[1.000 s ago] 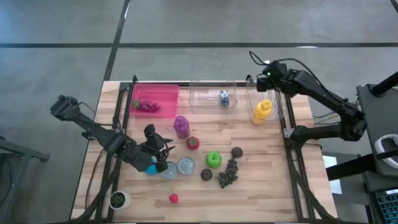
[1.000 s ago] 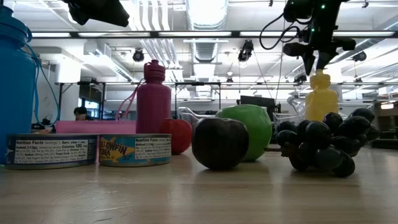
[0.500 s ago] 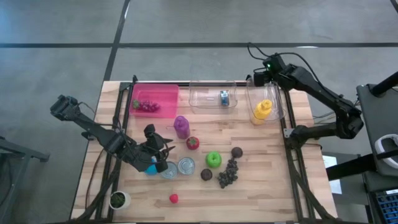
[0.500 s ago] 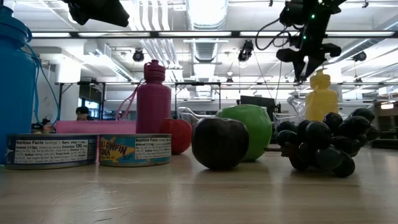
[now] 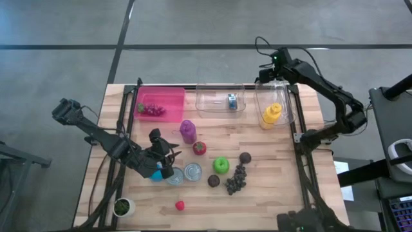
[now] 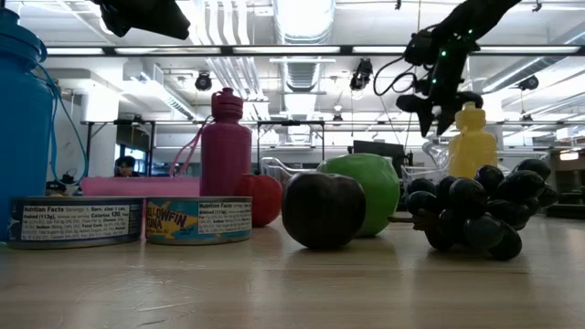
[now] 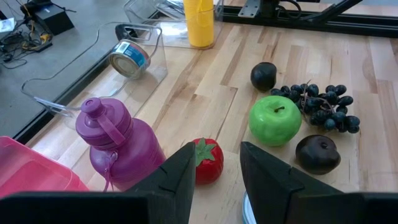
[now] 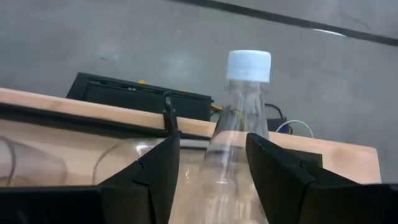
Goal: Pick & Place Food Item
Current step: Adjust the transparent water bottle in the right transparent bin
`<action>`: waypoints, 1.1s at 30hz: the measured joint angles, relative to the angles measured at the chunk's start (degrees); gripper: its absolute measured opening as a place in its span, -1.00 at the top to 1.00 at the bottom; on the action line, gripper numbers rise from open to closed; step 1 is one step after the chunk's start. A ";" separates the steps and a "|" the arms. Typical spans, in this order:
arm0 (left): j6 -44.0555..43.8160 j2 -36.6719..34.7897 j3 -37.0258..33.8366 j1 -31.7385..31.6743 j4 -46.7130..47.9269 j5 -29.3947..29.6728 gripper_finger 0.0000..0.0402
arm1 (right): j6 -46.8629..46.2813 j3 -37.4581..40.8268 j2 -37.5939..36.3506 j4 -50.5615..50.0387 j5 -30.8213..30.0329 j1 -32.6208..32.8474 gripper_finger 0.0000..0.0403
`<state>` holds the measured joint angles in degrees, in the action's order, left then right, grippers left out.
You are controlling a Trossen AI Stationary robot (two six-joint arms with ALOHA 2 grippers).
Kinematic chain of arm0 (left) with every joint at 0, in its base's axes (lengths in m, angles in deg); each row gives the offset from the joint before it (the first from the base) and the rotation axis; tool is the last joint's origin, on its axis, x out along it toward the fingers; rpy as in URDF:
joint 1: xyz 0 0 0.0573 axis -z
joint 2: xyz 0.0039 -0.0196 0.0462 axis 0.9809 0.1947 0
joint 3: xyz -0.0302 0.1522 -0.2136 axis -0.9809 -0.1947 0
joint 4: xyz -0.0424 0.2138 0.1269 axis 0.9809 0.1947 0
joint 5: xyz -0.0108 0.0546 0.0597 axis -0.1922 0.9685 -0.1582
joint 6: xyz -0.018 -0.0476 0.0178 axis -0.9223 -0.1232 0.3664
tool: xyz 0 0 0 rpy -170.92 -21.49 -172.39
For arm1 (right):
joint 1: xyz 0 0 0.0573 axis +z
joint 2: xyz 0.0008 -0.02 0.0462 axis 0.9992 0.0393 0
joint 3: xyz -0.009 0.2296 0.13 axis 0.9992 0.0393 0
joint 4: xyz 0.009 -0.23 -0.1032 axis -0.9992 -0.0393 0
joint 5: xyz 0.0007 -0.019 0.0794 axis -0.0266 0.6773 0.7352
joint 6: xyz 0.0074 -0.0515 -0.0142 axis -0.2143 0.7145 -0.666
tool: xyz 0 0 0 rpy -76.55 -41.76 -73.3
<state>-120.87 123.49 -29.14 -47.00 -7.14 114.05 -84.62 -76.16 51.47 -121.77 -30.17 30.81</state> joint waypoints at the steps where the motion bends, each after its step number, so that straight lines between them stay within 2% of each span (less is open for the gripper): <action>1: -0.01 0.00 0.00 0.00 0.00 0.01 0.35 | 0.03 -0.53 0.77 -0.03 -0.02 -0.41 0.11; 18: 0.01 0.00 0.00 0.00 0.00 -0.01 0.36 | 3.27 -6.03 8.76 -0.49 -0.13 -2.78 0.08; 33: 0.01 0.00 0.00 -0.02 0.00 0.01 0.36 | 1.95 -6.74 6.33 -1.96 -0.14 -3.40 0.11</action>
<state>-120.87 123.49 -29.14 -47.03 -7.14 114.06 -82.66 -82.90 57.80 -123.73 -30.31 27.41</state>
